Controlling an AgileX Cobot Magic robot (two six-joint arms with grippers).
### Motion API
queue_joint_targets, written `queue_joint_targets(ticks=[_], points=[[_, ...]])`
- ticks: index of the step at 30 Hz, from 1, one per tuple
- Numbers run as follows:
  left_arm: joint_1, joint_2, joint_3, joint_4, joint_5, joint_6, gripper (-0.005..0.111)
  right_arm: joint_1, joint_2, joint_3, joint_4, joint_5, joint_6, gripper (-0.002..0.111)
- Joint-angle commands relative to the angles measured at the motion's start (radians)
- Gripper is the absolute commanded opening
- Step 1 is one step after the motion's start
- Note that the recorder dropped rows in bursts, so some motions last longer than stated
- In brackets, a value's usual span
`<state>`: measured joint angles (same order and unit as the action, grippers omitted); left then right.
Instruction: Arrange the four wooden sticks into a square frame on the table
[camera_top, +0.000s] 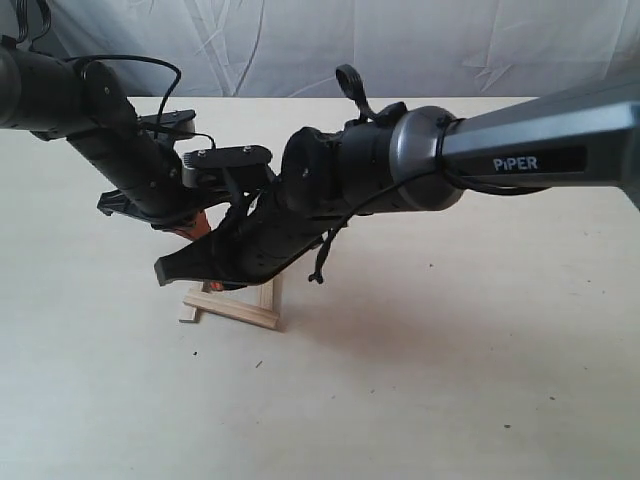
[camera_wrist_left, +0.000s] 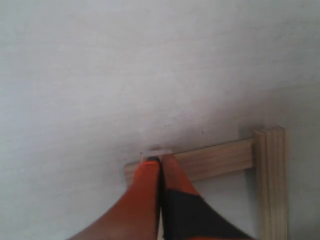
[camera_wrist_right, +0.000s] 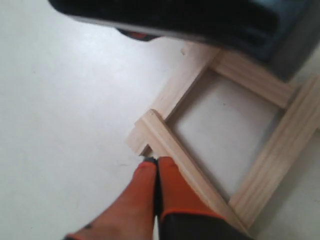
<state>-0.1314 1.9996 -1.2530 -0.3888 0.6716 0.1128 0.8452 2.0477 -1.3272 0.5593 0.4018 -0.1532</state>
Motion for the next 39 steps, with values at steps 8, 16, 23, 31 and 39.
queue_joint_targets(ticks=[8,16,23,31,39], points=[[0.000,0.001,-0.004,0.002,0.006,0.005,0.000,0.007,-0.011,-0.005,-0.011,-0.050,-0.011,0.000],[0.000,0.003,-0.004,0.005,0.006,0.005,0.000,0.018,-0.011,-0.007,-0.011,-0.080,-0.015,0.000],[0.000,0.038,-0.004,0.006,0.027,0.008,0.000,0.052,-0.011,-0.007,-0.016,-0.133,-0.031,0.000],[0.000,0.040,-0.004,0.008,0.027,0.007,0.000,0.052,0.013,-0.007,-0.036,-0.243,-0.034,0.000],[0.000,0.040,-0.004,0.008,0.027,0.007,0.000,0.051,0.051,-0.007,-0.046,-0.213,-0.034,0.000]])
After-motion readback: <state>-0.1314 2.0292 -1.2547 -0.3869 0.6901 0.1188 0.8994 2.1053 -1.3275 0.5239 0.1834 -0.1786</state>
